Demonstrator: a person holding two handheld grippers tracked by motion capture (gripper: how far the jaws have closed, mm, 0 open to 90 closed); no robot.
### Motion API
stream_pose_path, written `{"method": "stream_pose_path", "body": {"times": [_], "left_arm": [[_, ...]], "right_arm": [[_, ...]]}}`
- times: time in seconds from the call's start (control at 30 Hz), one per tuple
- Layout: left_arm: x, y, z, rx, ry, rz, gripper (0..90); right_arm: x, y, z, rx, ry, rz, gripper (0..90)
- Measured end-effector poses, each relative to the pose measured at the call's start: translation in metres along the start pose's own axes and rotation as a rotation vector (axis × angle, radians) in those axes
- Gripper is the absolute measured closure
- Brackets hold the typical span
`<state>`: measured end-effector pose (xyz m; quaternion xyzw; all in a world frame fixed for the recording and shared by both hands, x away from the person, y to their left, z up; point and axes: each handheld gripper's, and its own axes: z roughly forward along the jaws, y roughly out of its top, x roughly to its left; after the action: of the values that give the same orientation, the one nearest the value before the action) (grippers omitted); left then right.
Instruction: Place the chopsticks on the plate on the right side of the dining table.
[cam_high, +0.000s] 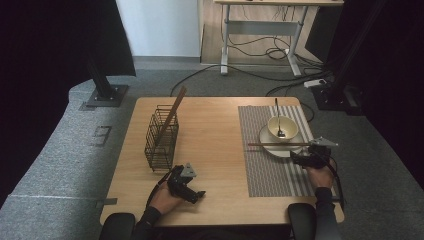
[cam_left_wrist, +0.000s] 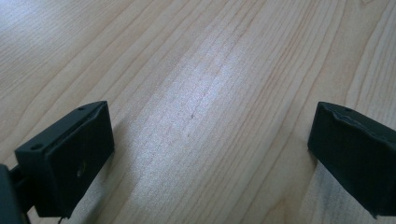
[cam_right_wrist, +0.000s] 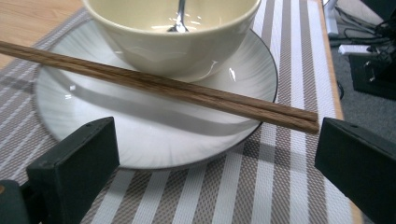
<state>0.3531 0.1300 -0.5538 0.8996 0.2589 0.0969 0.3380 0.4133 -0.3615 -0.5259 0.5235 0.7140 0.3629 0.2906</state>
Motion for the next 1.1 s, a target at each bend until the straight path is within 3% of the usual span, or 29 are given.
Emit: {"method": "stream_pose_path", "body": {"times": [0.13, 0.27, 0.4, 0.63, 0.83, 1.1], "left_arm": [[0.000, 0.000, 0.000, -0.001, 0.000, 0.000, 0.0], [0.000, 0.000, 0.000, -0.001, 0.000, 0.000, 0.0], [0.000, 0.000, 0.000, 0.000, 0.000, 0.000, 0.0], [0.000, 0.000, 0.000, 0.000, 0.000, -0.001, 0.0], [0.000, 0.000, 0.000, 0.000, 0.000, 0.000, 0.0], [0.000, 0.000, 0.000, 0.000, 0.000, 0.000, 0.0]], "right_arm": [[0.006, -0.004, -0.020, 0.018, -0.014, -0.051, 0.0], [0.008, -0.014, -0.040, 0.036, -0.021, -0.058, 0.0], [0.015, -0.023, -0.060, 0.053, 0.002, -0.044, 0.0], [0.050, -0.026, -0.078, 0.070, 0.098, -0.061, 0.0], [0.088, -0.013, -0.073, 0.072, 0.189, -0.113, 0.0], [0.133, 0.005, -0.031, 0.112, 0.284, -0.181, 0.0]]}}
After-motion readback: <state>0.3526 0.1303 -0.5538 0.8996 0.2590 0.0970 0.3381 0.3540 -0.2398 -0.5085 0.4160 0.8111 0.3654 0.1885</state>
